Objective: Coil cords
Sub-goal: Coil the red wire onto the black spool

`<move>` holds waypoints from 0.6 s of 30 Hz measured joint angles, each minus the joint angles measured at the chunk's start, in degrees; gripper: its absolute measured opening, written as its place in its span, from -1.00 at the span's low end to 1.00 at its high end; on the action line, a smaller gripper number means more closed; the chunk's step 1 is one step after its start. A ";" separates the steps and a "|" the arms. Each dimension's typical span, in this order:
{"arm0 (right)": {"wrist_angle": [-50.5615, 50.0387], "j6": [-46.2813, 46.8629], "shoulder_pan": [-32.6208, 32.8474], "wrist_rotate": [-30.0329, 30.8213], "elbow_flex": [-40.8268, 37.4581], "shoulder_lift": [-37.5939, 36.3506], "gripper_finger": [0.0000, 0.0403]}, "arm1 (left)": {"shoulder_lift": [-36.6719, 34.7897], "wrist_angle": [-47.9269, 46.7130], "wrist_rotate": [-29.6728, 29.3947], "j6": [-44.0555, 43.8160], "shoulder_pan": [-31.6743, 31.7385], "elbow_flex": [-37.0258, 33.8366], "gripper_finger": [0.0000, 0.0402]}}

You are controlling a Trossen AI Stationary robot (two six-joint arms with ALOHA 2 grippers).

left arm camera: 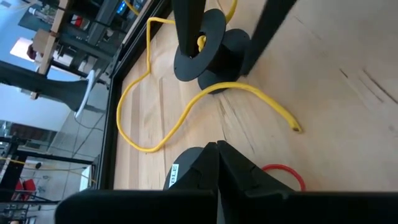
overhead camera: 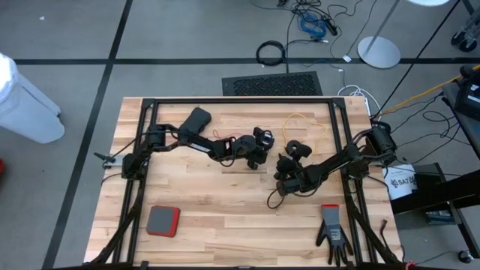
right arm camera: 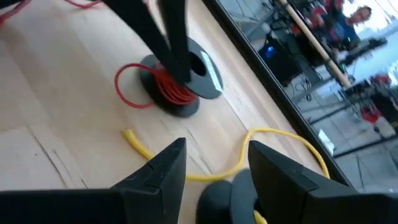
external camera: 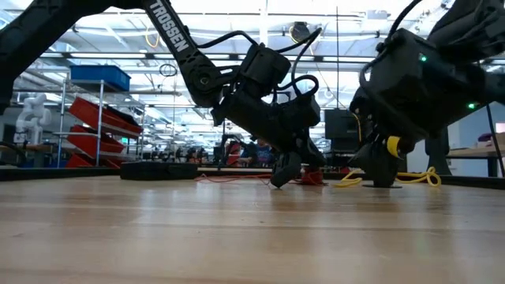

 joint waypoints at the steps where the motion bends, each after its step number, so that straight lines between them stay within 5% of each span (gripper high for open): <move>1: 3.01 -2.80 -0.38 -0.53 -0.70 0.00 -0.21 | 0.00 -0.05 0.00 0.01 0.00 0.00 -1.00; 8: 27.35 -20.68 -3.07 -2.77 -6.99 0.00 -0.21 | -0.04 -0.20 -1.50 -0.20 -0.31 0.00 -1.00; 13: 33.54 -26.11 -4.67 -6.40 -9.07 -0.04 -0.21 | -0.44 -0.61 -3.81 -0.04 -1.27 -0.07 -0.92; 18: 35.25 -26.91 -6.35 -10.33 -9.25 -0.09 -0.21 | -1.41 -1.92 -3.87 -0.10 -2.52 -0.17 -0.60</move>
